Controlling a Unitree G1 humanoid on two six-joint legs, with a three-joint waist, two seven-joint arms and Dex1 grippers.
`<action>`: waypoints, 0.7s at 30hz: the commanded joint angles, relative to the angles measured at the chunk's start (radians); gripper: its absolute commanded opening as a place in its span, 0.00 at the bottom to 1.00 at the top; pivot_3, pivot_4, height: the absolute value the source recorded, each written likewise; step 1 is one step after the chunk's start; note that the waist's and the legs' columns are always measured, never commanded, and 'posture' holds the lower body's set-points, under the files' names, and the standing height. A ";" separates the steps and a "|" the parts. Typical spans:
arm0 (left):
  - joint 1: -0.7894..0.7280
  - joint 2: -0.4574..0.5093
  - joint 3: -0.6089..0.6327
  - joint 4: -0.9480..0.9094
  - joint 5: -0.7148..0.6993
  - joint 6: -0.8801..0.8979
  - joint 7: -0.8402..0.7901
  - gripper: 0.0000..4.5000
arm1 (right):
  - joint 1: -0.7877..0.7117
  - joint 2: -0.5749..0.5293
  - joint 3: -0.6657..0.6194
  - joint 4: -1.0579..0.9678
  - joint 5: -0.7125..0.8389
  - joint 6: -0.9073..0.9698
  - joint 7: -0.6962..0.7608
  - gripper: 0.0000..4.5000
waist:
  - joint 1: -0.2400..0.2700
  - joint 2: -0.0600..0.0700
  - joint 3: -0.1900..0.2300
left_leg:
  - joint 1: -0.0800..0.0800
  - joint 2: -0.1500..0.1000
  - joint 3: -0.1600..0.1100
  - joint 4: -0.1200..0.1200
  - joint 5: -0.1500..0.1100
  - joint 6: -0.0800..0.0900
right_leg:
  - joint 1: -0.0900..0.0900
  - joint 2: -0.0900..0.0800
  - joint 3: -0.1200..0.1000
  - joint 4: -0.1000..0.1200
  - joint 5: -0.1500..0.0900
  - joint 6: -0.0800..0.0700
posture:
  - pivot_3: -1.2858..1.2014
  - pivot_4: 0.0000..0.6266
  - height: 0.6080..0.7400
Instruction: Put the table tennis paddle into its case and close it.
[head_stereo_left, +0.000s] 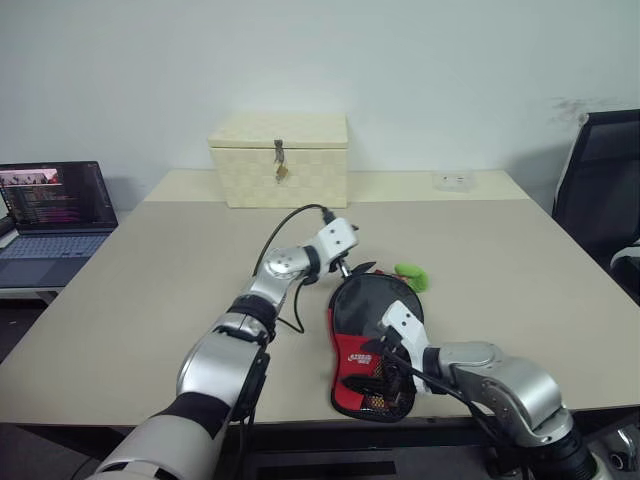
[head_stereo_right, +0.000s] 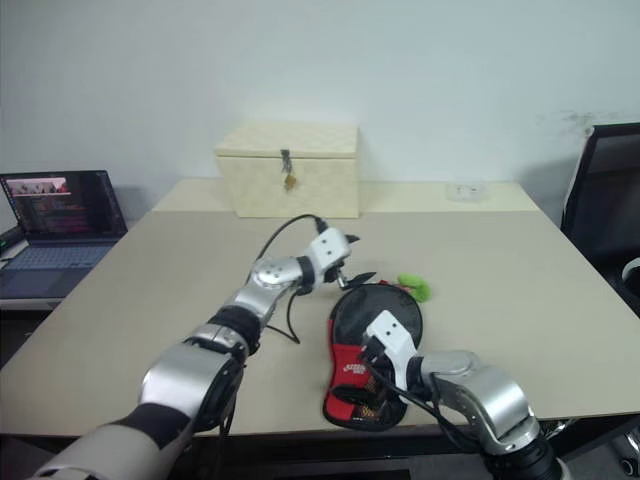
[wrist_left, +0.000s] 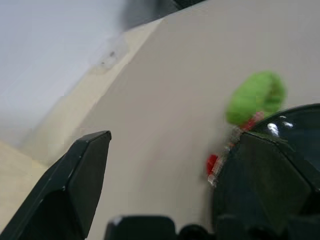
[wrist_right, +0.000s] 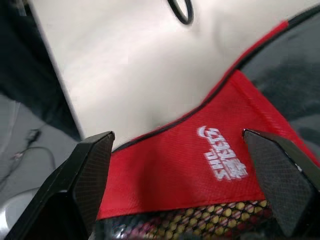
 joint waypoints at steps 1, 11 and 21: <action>0.112 0.054 0.066 -0.200 -0.153 0.095 -0.155 1.00 | -0.016 -0.038 -0.090 -0.083 0.097 0.018 0.041 1.00 | -0.001 0.000 0.000 | 0.000 0.000 0.000 0.000 0.000 0.000 | 0.000 0.000 0.000 0.000 0.000 0.000 | 0.52 0.24 1.00; 0.483 0.116 0.059 -0.773 -0.319 0.464 -0.191 1.00 | -0.013 -0.199 -0.173 -0.048 0.164 -0.048 0.111 1.00 | 0.020 0.001 0.001 | 0.000 0.000 -0.003 0.005 0.000 0.000 | 0.002 -0.001 -0.002 0.001 0.000 -0.001 | 0.52 0.24 1.00; 0.497 0.059 -0.004 -0.828 -0.308 0.505 -0.128 1.00 | -0.099 -0.105 -0.247 0.244 0.046 -0.164 -0.114 1.00 | 0.019 0.001 0.001 | 0.000 0.001 -0.001 0.009 0.000 0.000 | 0.003 0.000 0.000 0.002 0.001 -0.001 | 0.52 0.24 1.00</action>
